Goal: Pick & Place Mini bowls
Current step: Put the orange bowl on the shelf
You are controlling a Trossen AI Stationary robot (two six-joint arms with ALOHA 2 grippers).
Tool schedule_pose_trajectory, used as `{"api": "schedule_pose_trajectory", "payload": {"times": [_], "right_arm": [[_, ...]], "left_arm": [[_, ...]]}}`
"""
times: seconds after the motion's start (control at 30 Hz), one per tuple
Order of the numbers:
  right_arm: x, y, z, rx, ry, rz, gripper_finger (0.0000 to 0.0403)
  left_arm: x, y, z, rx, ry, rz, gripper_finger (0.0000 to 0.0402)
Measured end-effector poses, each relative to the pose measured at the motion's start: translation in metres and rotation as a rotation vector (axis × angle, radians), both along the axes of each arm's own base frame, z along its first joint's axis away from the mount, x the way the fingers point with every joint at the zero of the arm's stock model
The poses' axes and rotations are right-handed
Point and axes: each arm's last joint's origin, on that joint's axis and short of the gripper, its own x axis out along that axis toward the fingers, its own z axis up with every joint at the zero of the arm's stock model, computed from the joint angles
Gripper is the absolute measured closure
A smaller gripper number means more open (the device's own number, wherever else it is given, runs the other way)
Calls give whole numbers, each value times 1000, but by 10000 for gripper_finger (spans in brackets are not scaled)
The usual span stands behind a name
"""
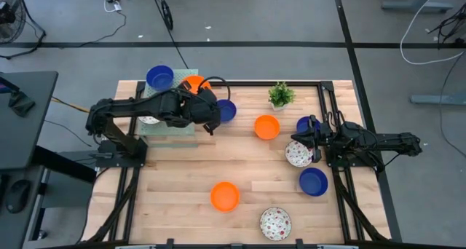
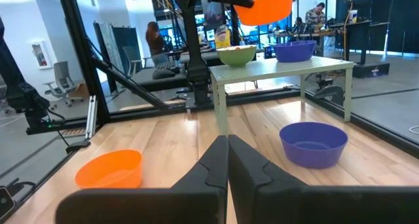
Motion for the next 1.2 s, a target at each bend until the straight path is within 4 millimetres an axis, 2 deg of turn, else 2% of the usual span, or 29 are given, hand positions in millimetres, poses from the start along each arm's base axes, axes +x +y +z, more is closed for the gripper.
{"api": "schedule_pose_trajectory", "payload": {"times": [0.23,0.37,0.47,0.7,0.8,1.03,1.2], "right_arm": [[0,0,0,0,0,-1,392],[0,0,0,0,0,0,392],[0,0,0,0,0,-2,392],[0,0,0,0,4,-2,392],[0,0,0,0,5,-1,392],[0,0,0,0,4,-1,392],[0,0,0,0,4,0,392]], "left_arm": [[-6,-3,5,21,-36,3,396],[-15,-6,-7,19,-55,-10,398],[-28,-5,-19,10,-82,-5,395],[-64,-3,-31,0,-227,7,397],[-72,-1,-39,-18,-267,7,394],[-75,9,-66,-62,-242,20,396],[-70,18,-78,-78,-250,-1,385]]}}
